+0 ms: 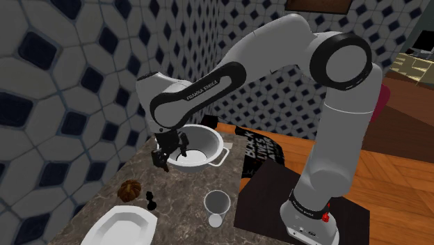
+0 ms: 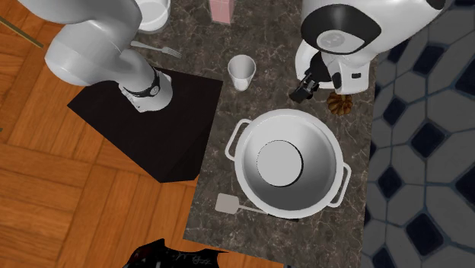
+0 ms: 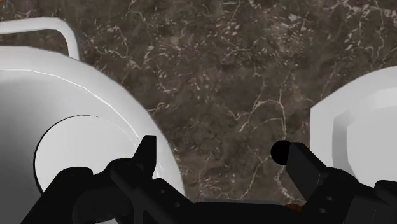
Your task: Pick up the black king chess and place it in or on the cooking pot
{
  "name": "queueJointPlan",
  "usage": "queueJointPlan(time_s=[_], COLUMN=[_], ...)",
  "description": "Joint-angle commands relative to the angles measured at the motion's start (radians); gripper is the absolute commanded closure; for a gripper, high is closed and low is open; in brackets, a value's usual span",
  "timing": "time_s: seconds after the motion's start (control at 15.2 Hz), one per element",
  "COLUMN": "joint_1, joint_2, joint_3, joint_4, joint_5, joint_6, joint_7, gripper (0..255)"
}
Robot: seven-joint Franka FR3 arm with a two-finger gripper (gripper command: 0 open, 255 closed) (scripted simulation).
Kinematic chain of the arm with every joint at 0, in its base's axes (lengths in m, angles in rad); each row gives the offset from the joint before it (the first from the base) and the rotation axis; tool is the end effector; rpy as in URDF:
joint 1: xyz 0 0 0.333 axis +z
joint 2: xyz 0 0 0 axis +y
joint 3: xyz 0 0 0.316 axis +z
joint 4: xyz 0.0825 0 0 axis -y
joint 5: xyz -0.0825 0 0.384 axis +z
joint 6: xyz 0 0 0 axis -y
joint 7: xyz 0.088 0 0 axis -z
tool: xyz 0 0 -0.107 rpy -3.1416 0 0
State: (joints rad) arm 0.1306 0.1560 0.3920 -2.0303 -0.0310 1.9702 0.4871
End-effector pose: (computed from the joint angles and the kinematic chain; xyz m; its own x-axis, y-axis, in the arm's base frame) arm 0.4835 0.2715 0.3609 0.9799 0.0449 -0.1944 0.0585 -0.9962 0.0647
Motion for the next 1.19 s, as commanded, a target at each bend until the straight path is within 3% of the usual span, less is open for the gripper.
queueJointPlan(time_s=[0.0, 0.66, 1.12], joint_1=[0.022, 0.161, 0.164], joint_2=[0.078, 0.49, 0.517], joint_3=[0.008, -0.013, -0.021], joint_4=[0.053, 0.448, 0.393], joint_5=[-0.022, -0.122, -0.134], joint_6=[0.013, -0.019, 0.063], joint_7=[0.038, 0.146, 0.154], gripper=[0, 0, 0])
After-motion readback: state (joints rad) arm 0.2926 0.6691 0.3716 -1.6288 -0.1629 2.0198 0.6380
